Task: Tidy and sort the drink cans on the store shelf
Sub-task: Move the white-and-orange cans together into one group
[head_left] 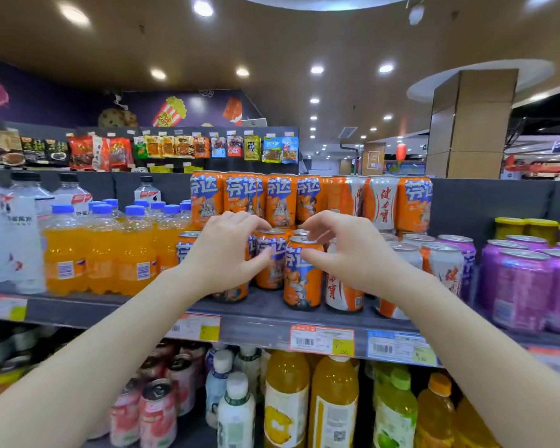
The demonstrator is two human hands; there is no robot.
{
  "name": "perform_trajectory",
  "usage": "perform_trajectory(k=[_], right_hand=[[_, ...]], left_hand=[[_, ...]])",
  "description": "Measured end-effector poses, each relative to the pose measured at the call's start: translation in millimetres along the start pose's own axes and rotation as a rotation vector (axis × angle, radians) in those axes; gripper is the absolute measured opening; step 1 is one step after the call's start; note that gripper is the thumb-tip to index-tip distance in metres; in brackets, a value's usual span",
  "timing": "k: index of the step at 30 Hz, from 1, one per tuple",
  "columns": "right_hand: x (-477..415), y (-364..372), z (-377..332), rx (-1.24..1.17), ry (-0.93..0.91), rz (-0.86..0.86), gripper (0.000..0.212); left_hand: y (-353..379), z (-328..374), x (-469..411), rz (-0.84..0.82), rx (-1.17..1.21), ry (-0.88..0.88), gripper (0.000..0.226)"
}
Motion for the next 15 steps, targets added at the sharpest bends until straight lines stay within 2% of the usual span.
perform_trajectory(k=[4,6,10,15], right_hand=[[-30,24,9,0.473,0.096,-0.109,0.077],[-37,32,22,0.603,0.167,-0.205,0.083],[-40,41,29,0.59,0.194,-0.227,0.073],[-43,40,23,0.416,0.231,-0.208,0.082]], left_hand=[[-11,-27,12,0.038,-0.064,-0.063,0.048],[-11,-37,20,0.028,-0.075,-0.087,0.051],[-13,-52,32,0.021,-0.069,-0.133,0.056],[-15,-70,41,-0.006,-0.073,-0.183,0.058]])
Point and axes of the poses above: each hand's wrist, its own x-axis away from the middle knuckle, its own y-axis out of the palm, z = x × y, the point moved 8 cm from there along -x, towards the middle knuckle, and after that the axes turned 4 degrees about -z, right-handed, at the moved point
